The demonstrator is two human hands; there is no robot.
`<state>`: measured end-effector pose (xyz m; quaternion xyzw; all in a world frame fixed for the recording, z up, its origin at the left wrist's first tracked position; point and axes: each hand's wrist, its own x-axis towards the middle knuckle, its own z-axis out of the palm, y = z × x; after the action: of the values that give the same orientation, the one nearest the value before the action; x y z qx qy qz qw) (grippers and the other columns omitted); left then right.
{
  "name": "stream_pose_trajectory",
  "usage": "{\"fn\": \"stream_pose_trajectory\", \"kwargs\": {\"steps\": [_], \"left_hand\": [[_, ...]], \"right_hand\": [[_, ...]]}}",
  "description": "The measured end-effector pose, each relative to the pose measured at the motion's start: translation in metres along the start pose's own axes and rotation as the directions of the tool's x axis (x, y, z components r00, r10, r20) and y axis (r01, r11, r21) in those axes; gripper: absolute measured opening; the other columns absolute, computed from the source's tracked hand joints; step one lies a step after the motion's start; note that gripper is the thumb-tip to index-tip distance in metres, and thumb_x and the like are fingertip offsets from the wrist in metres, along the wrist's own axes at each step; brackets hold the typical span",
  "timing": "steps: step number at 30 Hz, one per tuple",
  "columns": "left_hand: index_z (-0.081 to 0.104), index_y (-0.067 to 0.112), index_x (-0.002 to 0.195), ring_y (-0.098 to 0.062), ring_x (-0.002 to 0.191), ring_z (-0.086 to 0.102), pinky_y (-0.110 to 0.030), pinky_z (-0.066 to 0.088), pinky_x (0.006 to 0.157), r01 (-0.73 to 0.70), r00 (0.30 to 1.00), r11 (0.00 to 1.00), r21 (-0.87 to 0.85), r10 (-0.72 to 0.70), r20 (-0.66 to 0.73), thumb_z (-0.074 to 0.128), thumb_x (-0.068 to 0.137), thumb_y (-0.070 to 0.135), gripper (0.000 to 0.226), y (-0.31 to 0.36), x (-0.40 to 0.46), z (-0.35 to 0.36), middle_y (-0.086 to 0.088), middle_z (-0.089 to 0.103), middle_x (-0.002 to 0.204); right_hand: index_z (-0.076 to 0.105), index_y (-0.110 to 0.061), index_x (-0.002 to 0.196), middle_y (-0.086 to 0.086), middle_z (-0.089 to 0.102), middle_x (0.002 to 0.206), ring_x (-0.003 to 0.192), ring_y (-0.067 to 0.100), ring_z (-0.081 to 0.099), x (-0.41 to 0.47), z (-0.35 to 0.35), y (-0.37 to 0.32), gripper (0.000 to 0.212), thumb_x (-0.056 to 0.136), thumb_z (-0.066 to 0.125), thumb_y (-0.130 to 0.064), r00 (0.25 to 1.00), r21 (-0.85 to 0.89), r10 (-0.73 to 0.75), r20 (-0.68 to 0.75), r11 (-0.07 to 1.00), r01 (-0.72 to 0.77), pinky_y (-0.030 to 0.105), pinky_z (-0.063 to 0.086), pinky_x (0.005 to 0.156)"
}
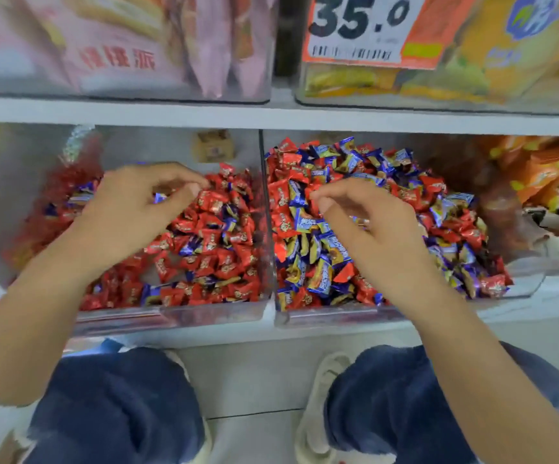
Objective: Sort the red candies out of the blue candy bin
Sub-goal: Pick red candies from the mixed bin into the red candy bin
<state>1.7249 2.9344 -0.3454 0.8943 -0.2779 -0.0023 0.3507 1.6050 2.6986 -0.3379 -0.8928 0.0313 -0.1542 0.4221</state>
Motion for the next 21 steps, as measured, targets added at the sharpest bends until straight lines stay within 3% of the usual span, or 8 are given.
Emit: {"fn": "stream_pose_trajectory", "kwargs": {"steps": [2, 4, 7, 11, 13, 17, 19, 21], "left_hand": [[0.066, 0.037, 0.101, -0.003, 0.097, 0.064, -0.019, 0.043, 0.093, 0.044, 0.996, 0.995, 0.087, -0.050, 0.078, 0.064, 0.089, 0.029, 0.014, -0.027, -0.002, -0.009, 0.020, 0.068, 0.097], [0.066, 0.024, 0.113, -0.019, 0.104, 0.064, -0.028, 0.044, 0.092, 0.070, 0.982, 0.964, 0.256, -0.112, 0.153, 0.065, 0.088, 0.027, 0.026, -0.049, -0.003, -0.011, 0.004, 0.069, 0.109], [0.061, 0.016, 0.123, -0.022, 0.114, 0.057, -0.025, 0.036, 0.090, 0.081, 0.957, 0.938, 0.337, -0.169, 0.238, 0.065, 0.087, 0.027, 0.038, -0.069, -0.009, -0.008, -0.004, 0.062, 0.125], [0.056, 0.016, 0.131, -0.025, 0.120, 0.052, -0.027, 0.036, 0.095, 0.106, 0.941, 0.923, 0.370, -0.214, 0.264, 0.065, 0.086, 0.032, 0.049, -0.094, -0.018, -0.007, -0.011, 0.058, 0.129], [0.051, 0.012, 0.134, -0.028, 0.123, 0.047, -0.030, 0.034, 0.099, 0.137, 0.932, 0.899, 0.417, -0.260, 0.253, 0.065, 0.085, 0.033, 0.055, -0.106, -0.018, -0.011, -0.016, 0.053, 0.132], [0.043, 0.013, 0.139, -0.030, 0.129, 0.039, -0.033, 0.031, 0.104, 0.178, 0.910, 0.875, 0.449, -0.321, 0.264, 0.067, 0.083, 0.036, 0.065, -0.124, -0.019, -0.021, -0.015, 0.045, 0.138], [0.045, 0.013, 0.137, -0.031, 0.126, 0.042, -0.034, 0.034, 0.102, 0.196, 0.897, 0.883, 0.427, -0.337, 0.285, 0.067, 0.083, 0.039, 0.064, -0.132, -0.023, -0.023, -0.015, 0.047, 0.135], [0.050, 0.013, 0.132, -0.031, 0.118, 0.048, -0.035, 0.040, 0.098, 0.211, 0.897, 0.896, 0.392, -0.336, 0.287, 0.065, 0.083, 0.042, 0.058, -0.137, -0.026, -0.023, -0.015, 0.051, 0.129]], "right_hand": [[0.068, -0.021, 0.101, -0.014, 0.067, 0.096, 0.092, -0.001, 0.058, 0.002, 0.025, -0.014, 0.016, 0.093, 0.055, -0.021, 0.997, -0.053, -0.060, 0.053, 0.997, 0.062, 0.011, 0.044, 0.080], [0.069, -0.019, 0.097, -0.007, 0.068, 0.091, 0.084, 0.004, 0.058, 0.004, 0.049, -0.026, 0.019, 0.089, 0.052, -0.024, 0.986, -0.138, -0.114, 0.119, 0.982, 0.130, 0.019, 0.045, 0.076], [0.069, -0.019, 0.095, -0.001, 0.066, 0.087, 0.077, 0.014, 0.060, 0.008, 0.080, -0.044, 0.020, 0.086, 0.051, -0.024, 0.966, -0.322, -0.178, 0.188, 0.918, 0.232, 0.033, 0.048, 0.071], [0.057, -0.020, 0.122, 0.005, 0.060, 0.116, 0.102, 0.025, 0.058, 0.023, 0.120, -0.066, 0.031, 0.092, 0.049, -0.027, 0.918, -0.460, -0.116, 0.380, 0.837, 0.296, 0.036, 0.048, 0.083], [0.044, -0.017, 0.134, 0.010, 0.050, 0.131, 0.118, 0.029, 0.049, 0.044, 0.140, -0.063, 0.046, 0.092, 0.051, -0.033, 0.901, -0.532, 0.050, 0.430, 0.821, 0.208, 0.037, 0.044, 0.095], [0.022, -0.009, 0.146, 0.020, 0.031, 0.146, 0.131, 0.037, 0.036, 0.095, 0.173, -0.032, 0.072, 0.092, 0.050, -0.046, 0.832, -0.638, 0.472, 0.291, 0.744, -0.198, 0.038, 0.035, 0.104], [0.013, -0.006, 0.149, 0.021, 0.024, 0.151, 0.136, 0.036, 0.031, 0.102, 0.187, -0.016, 0.083, 0.091, 0.048, -0.054, 0.767, -0.621, 0.593, 0.244, 0.703, -0.346, 0.037, 0.033, 0.106], [0.011, -0.007, 0.149, 0.021, 0.024, 0.151, 0.136, 0.037, 0.031, 0.103, 0.201, -0.006, 0.091, 0.087, 0.049, -0.060, 0.763, -0.632, 0.606, 0.227, 0.687, -0.357, 0.039, 0.034, 0.105]]}}
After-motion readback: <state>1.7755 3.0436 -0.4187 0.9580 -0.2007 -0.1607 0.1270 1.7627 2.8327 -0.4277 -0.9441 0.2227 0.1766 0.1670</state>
